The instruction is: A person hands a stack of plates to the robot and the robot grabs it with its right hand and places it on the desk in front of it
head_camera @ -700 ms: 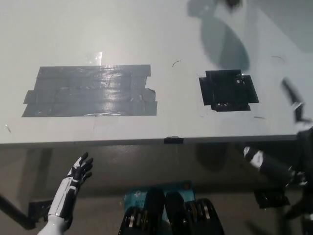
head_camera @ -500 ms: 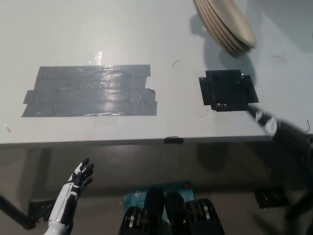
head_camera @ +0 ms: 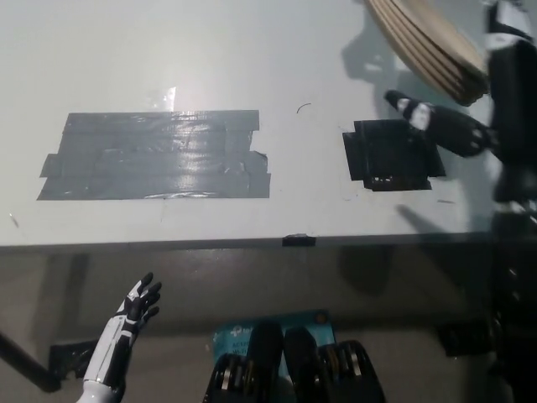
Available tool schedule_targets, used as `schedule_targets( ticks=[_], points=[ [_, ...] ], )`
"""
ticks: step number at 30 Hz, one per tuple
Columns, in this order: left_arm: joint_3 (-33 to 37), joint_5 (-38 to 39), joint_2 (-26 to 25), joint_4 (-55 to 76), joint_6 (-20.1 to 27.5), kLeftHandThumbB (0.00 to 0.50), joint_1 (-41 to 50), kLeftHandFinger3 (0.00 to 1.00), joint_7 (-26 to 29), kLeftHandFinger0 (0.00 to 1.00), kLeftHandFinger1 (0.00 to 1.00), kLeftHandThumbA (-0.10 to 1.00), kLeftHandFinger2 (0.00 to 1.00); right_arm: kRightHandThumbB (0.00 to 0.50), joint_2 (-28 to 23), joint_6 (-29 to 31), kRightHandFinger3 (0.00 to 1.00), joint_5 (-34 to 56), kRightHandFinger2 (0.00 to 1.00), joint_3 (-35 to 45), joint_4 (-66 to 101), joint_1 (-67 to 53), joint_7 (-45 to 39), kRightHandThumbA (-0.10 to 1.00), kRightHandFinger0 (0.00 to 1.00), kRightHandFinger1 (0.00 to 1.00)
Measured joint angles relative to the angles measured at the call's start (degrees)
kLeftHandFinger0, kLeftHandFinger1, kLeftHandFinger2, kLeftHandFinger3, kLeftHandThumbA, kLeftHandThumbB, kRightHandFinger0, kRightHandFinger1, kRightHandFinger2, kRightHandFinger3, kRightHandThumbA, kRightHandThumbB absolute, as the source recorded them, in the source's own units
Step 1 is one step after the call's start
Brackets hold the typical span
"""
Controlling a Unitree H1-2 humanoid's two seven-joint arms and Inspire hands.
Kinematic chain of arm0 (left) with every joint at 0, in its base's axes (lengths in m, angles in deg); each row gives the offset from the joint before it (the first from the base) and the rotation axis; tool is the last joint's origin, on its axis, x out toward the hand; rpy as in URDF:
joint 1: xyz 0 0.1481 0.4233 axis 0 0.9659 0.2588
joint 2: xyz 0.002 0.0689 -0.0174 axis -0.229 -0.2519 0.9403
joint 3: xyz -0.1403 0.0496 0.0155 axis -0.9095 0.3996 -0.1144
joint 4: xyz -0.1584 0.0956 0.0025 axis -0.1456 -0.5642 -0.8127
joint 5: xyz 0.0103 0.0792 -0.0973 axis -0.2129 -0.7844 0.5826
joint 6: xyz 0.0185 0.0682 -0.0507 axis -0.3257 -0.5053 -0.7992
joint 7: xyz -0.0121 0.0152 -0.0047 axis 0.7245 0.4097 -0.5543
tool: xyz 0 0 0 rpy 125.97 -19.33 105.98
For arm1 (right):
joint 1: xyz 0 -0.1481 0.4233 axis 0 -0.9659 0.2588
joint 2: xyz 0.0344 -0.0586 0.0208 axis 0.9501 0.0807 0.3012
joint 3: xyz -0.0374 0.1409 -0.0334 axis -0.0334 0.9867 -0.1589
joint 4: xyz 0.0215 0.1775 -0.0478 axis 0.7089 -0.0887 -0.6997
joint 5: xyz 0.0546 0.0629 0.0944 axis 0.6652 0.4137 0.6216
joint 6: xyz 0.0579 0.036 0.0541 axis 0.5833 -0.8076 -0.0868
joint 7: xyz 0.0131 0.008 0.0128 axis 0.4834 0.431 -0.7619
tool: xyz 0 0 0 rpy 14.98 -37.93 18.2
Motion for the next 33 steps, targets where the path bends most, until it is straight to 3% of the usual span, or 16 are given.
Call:
schedule_targets(
  ticks=[2,14,24,28,29,31,33],
  points=[
    [0.00,-0.03,0.00,0.00,0.00,0.225,-0.12,1.00,0.01,1.00,1.00,1.00,1.00,0.420,-0.01,-0.90,1.00,-0.78,1.00,-1.13,-2.54,1.56,-0.54,1.00,1.00,1.00],
    [-0.08,-0.23,-0.01,0.07,-0.01,0.225,-1.33,1.00,0.01,1.00,1.00,1.00,1.00,0.447,-1.91,-4.19,1.00,-2.29,1.00,-2.97,-21.34,10.69,-1.00,1.00,1.00,1.00],
    [-0.14,-0.23,-0.02,0.04,0.00,0.234,-2.25,1.00,0.00,1.00,1.00,1.00,1.00,0.500,-5.44,-5.48,1.00,-5.36,1.00,-5.58,-29.82,13.97,-0.03,1.00,1.00,1.00],
    [-0.14,-0.29,-0.02,-0.05,0.12,0.239,-2.53,1.00,0.00,1.00,1.00,1.00,1.00,0.500,-6.28,-7.04,1.00,-7.17,1.00,-8.36,-30.12,13.97,-0.53,0.90,1.00,1.00],
    [-0.14,-0.33,-0.02,-0.08,0.21,0.236,-2.57,1.00,0.00,1.00,1.00,1.00,1.00,0.500,-6.36,-7.39,1.00,-7.58,1.00,-9.13,-30.12,13.96,-0.76,0.78,1.00,1.00],
    [-0.14,-0.39,-0.02,-0.09,0.38,0.226,-2.61,1.00,0.00,1.00,1.00,1.00,1.00,0.500,-6.38,-8.15,1.00,-8.44,1.00,-10.73,-30.12,13.96,-1.25,0.68,1.00,1.00],
    [-0.14,-0.47,-0.02,-0.08,0.44,0.216,-2.64,1.00,0.00,1.00,1.00,1.00,1.00,0.500,-6.41,-9.08,1.00,-9.43,1.00,-12.45,-30.10,13.96,-2.46,0.69,1.00,1.00]
  ],
)
